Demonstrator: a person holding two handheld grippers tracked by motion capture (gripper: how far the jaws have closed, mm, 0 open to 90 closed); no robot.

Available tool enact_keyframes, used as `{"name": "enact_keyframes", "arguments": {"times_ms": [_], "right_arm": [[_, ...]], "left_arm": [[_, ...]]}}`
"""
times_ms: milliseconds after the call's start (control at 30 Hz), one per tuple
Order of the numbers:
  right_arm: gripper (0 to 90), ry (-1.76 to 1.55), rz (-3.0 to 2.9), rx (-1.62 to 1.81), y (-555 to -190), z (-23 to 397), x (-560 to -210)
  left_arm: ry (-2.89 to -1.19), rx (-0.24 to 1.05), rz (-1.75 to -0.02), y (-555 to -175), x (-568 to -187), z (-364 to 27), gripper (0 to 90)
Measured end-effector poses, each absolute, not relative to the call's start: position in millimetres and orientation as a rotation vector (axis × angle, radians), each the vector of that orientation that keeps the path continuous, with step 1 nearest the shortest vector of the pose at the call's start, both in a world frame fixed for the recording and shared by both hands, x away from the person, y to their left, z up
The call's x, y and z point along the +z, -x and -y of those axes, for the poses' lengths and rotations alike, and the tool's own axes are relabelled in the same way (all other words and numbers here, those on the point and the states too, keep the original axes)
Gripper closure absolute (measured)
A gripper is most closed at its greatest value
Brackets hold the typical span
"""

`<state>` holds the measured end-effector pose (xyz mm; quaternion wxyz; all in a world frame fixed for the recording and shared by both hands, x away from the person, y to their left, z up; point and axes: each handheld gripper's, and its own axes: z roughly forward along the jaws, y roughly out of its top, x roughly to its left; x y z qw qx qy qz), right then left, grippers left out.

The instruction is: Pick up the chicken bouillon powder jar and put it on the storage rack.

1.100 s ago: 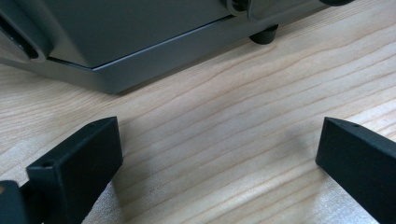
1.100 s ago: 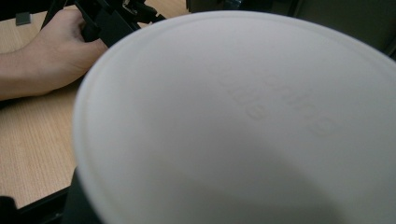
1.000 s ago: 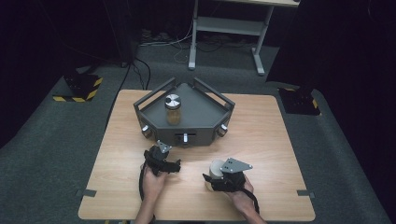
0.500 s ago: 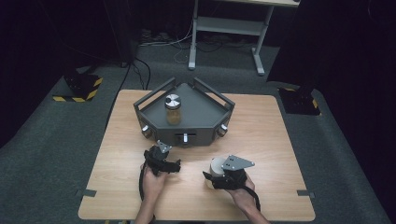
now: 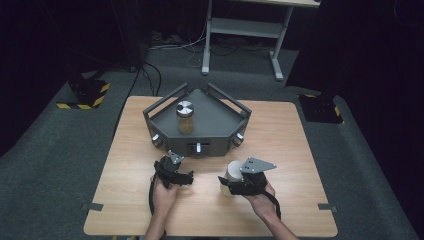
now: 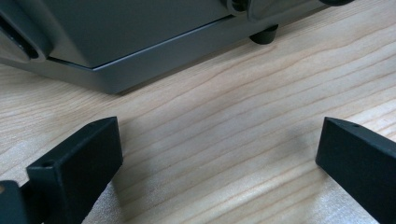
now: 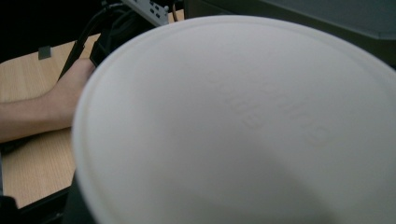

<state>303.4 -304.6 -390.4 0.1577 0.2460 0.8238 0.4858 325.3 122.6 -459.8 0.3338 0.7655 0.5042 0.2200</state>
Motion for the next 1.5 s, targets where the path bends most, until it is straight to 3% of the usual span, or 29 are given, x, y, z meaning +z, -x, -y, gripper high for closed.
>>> {"name": "enact_keyframes", "arguments": {"times_ms": [1500], "right_arm": [[35.6, -0.724, -2.243, 1.457, -371.2, 283.1, -291.6]], "left_arm": [[-1.996, 0.574, -1.317, -325.1, -460.0, -122.5, 0.4]]}}
